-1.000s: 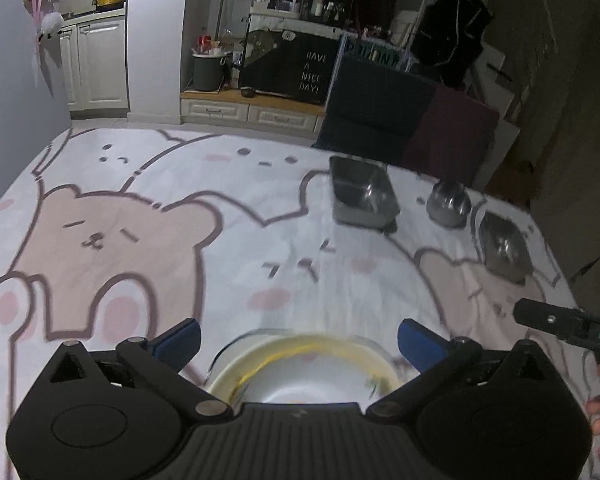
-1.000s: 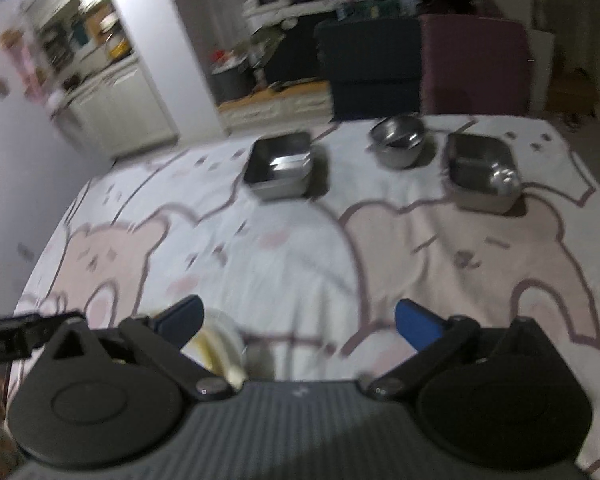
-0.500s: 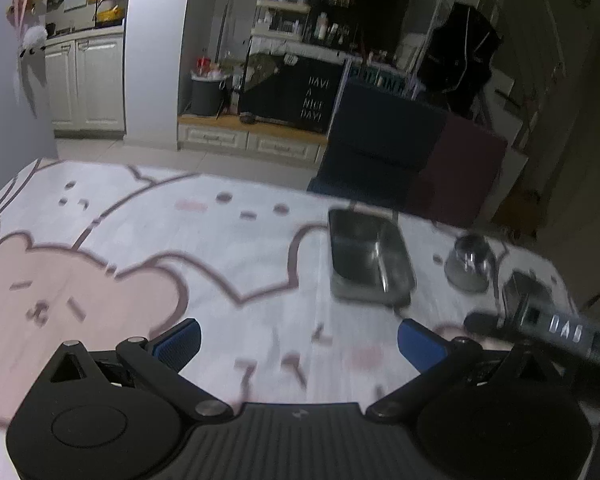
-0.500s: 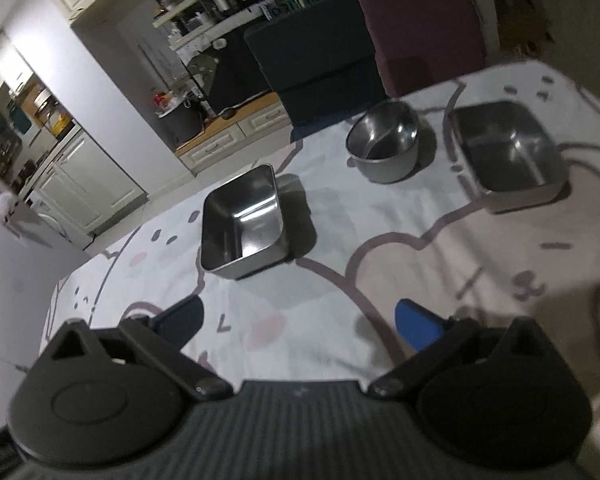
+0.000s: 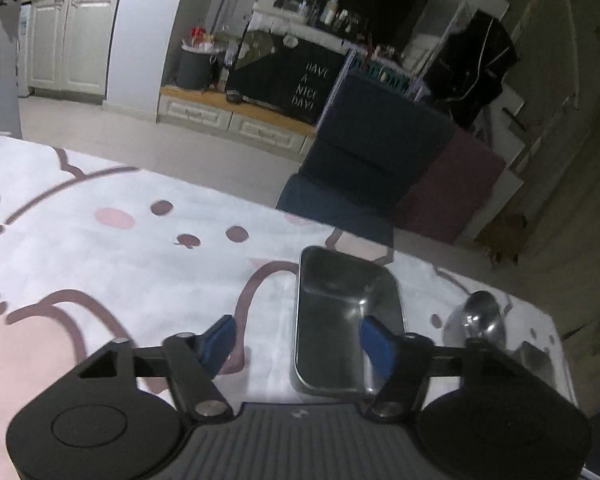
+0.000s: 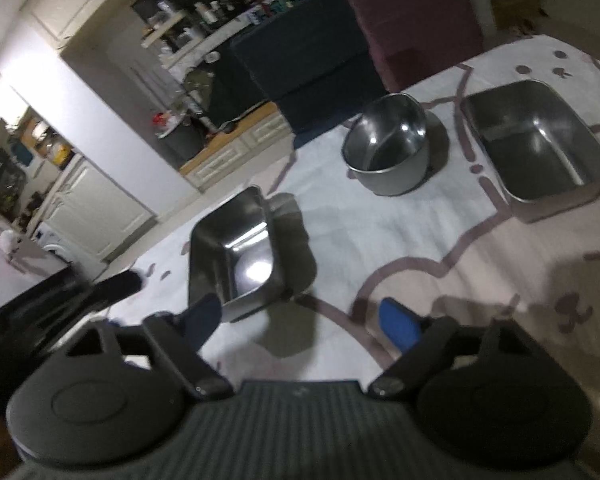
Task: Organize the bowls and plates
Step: 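Reach both grippers to the rim of a rectangular steel tray, then close both grippers on the steel tray rim and lift it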
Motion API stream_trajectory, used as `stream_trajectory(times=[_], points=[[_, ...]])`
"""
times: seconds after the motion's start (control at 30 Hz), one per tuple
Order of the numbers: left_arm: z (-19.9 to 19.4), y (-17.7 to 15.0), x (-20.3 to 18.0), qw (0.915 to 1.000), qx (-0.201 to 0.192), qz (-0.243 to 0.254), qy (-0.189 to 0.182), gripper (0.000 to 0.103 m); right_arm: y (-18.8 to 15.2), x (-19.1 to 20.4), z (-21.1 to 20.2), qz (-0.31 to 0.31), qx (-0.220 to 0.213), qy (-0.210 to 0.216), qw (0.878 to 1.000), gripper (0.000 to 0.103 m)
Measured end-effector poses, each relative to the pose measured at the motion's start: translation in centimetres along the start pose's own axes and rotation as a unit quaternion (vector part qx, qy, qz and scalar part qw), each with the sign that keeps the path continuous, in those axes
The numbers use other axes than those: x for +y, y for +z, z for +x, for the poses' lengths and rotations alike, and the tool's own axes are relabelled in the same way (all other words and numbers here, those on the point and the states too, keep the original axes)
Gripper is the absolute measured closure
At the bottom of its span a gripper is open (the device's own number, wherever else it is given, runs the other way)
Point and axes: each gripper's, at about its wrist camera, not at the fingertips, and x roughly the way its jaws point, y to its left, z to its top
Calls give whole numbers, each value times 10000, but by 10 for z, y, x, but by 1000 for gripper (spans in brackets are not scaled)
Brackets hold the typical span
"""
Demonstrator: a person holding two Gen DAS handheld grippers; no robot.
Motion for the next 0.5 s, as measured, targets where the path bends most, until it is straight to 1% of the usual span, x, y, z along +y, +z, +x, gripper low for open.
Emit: stream_trajectory(times=[0.07, 0.13, 0.2, 0.23, 0.27, 0.3, 0.37, 0.4, 0.5], points=[[17, 0, 0, 9997, 231, 84, 76, 50, 4, -3, 0, -8, -10, 95, 10000, 24], [29, -2, 0, 9989, 396, 208, 143, 56, 6, -7, -2, -28, -25, 159, 9999, 29], [37, -4, 1, 9985, 469, 259, 139, 63, 8, -8, 0, -95, -20, 205, 9997, 34], [39, -5, 2, 9985, 474, 250, 113, 68, 11, -9, 4, -154, -17, 220, 9996, 36], [43, -4, 2, 9985, 482, 240, 89, 73, 13, -9, 7, -208, -12, 234, 9995, 41], [44, -4, 3, 9986, 475, 233, 68, 75, 16, -9, 11, -246, -8, 244, 9994, 47], [46, -3, 3, 9988, 418, 250, 41, 81, 22, -9, 20, -296, -2, 302, 9991, 54], [45, -2, 3, 9989, 379, 269, 18, 81, 24, -8, 25, -325, -7, 333, 9989, 57], [48, 0, 2, 9987, 372, 342, 3, 85, 30, 0, 41, -513, -14, 435, 9977, 60]])
